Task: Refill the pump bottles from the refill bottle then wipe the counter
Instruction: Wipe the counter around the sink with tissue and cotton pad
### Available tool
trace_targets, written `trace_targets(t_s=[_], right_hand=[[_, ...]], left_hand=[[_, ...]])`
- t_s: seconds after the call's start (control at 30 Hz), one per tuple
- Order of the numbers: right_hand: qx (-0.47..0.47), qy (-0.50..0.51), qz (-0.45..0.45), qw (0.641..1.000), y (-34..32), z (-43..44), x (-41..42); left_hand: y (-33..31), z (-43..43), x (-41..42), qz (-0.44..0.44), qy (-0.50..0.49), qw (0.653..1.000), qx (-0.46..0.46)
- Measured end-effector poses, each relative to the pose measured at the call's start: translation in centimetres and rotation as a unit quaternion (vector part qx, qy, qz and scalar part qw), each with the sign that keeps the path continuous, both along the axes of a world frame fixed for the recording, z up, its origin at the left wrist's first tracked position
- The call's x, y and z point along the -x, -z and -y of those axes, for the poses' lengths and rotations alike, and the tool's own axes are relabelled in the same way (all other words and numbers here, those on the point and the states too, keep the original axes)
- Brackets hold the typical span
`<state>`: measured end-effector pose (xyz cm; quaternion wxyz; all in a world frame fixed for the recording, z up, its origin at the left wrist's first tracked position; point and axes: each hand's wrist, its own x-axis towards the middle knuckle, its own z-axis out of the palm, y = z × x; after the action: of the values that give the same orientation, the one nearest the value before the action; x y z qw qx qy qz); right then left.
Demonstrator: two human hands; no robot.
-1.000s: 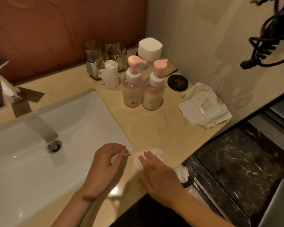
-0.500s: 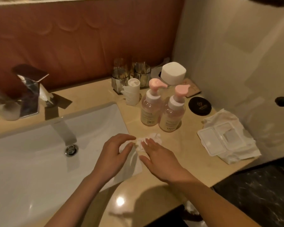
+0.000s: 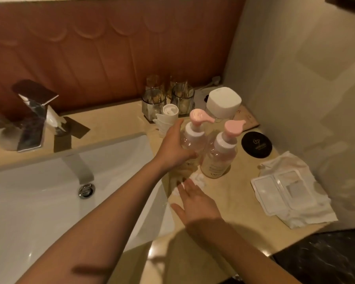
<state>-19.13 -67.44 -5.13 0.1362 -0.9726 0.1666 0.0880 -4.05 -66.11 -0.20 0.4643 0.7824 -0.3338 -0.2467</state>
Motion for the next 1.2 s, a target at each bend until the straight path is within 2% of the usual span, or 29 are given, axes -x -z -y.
trace_targets(t_s=[0.13,0.27,0.4,0.6,1.2], right_hand=[[0.043,-0.019,-0.002,0.999,-0.6,0.7,-2.5],[0.021,-0.001,0.016,1.0,-0.2,1.0,-2.3],[0.011,0.014,-0.013,1.0,-0.5,1.0,-0.7],[0.052,0.09,0.095,0.99,0.4,1.0,4.5],[0.016,0.161,0.049,0.986,2.1,4.5,1.0]], left_hand=[[-0.1,1.0,0.4,0.007,0.026,0.999,0.028],[0.4,0.9,0.3,0.022,0.007,1.0,0.018],[0.2,0.4,0.7,0.03,0.009,0.999,0.011],[0.1,-0.1,1.2,0.032,0.01,0.999,0.018],[1.1,4.5,0.0,0.08,0.009,0.996,0.046]])
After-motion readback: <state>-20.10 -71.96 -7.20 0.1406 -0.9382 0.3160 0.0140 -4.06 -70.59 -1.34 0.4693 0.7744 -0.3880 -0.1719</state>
